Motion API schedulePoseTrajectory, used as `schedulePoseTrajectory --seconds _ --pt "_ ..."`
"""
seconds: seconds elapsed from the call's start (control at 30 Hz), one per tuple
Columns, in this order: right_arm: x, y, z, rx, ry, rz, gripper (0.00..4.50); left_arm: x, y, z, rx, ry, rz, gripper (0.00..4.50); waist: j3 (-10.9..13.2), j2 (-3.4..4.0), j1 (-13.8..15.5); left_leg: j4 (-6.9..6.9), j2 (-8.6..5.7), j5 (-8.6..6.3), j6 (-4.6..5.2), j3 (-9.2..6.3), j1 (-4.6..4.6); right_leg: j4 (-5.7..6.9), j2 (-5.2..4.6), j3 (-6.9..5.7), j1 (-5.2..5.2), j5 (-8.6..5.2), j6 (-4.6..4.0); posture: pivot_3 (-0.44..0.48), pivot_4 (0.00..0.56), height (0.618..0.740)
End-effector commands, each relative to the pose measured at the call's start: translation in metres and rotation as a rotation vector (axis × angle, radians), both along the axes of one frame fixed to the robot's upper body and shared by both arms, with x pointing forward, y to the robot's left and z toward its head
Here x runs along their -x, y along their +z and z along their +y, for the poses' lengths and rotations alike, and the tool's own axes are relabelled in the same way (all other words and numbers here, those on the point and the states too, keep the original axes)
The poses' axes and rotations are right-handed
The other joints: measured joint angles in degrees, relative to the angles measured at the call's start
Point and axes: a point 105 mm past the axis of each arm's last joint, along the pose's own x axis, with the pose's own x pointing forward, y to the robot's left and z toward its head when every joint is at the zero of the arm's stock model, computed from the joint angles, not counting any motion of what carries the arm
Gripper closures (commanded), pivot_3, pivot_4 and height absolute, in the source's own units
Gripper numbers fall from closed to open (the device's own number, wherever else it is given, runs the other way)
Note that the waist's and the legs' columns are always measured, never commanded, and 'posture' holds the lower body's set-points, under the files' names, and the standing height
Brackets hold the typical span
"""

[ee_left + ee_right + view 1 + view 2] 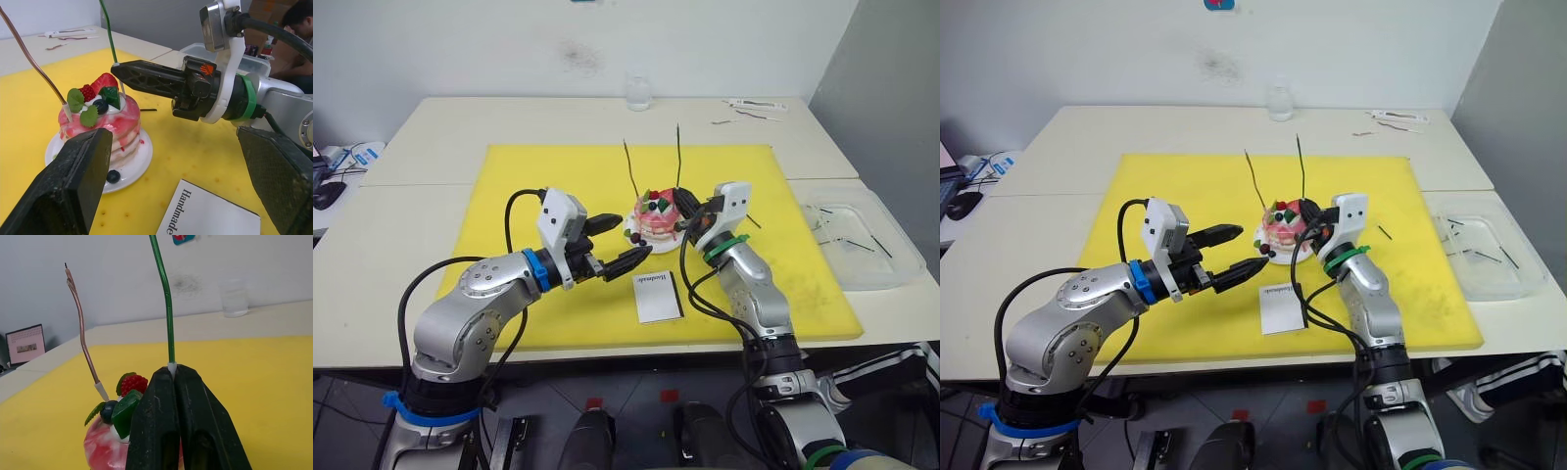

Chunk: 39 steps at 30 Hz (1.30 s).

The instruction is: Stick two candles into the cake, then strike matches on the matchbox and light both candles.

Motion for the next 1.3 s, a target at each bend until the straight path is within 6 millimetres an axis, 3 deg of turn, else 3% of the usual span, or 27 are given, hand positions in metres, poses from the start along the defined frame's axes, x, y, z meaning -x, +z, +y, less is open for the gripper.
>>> schedulePoseTrajectory --seconds 0.03,0.4,0.8,0.93,1.27,1.3 --pt "0.002 0.003 -0.001 -0.04 -0.002 -0.006 4.45 0.003 0.012 -0.002 0.0 -0.013 -0.049 0.0 0.0 0.0 0.0 0.0 0.0 0.0 0.0 0.0 0.0 0.0 0.0 0.0 0.0 0.0 0.0 0.0 0.15 0.74" --pt "0.012 -0.012 0.005 0.006 0.02 -0.009 4.45 0.001 0.012 0.0 0.0 0.003 -0.052 0.0 0.0 0.0 -0.04 0.0 0.0 0.0 0.0 0.0 0.02 0.0 0.0 0.0 0.01 -0.08 -0.14 0.0 0.15 0.74" --pt "0.014 -0.01 0.007 0.03 0.026 -0.041 4.45 -0.001 0.014 -0.001 -0.003 -0.001 -0.057 0.0 0.0 0.0 -0.04 0.0 0.01 0.0 0.0 0.0 0.02 0.0 0.0 0.0 0.0 -0.08 -0.14 0.0 0.15 0.74" --pt "0.013 -0.005 0.005 0.036 0.023 -0.061 3.58 -0.002 0.014 -0.001 -0.005 -0.001 -0.059 0.0 0.0 0.0 -0.05 0.0 0.01 0.0 0.0 0.0 0.01 0.0 0.0 0.0 0.0 -0.08 -0.14 0.0 0.15 0.74" --pt "0.024 0.027 -0.008 0.049 0.049 -0.144 0.06 -0.002 0.012 0.002 -0.028 -0.015 -0.052 0.0 0.01 0.01 -0.02 -0.02 0.01 0.0 0.0 0.0 -0.01 -0.01 0.0 0.0 -0.03 -0.08 -0.13 0.0 0.15 0.74" --pt "0.028 0.03 -0.01 0.062 0.062 -0.152 0.02 -0.003 0.011 0.004 -0.036 -0.02 -0.05 0.0 0.01 0.01 -0.02 -0.02 0.01 0.0 0.0 0.0 -0.02 -0.01 0.0 0.0 -0.03 -0.08 -0.13 0.0 0.15 0.74"
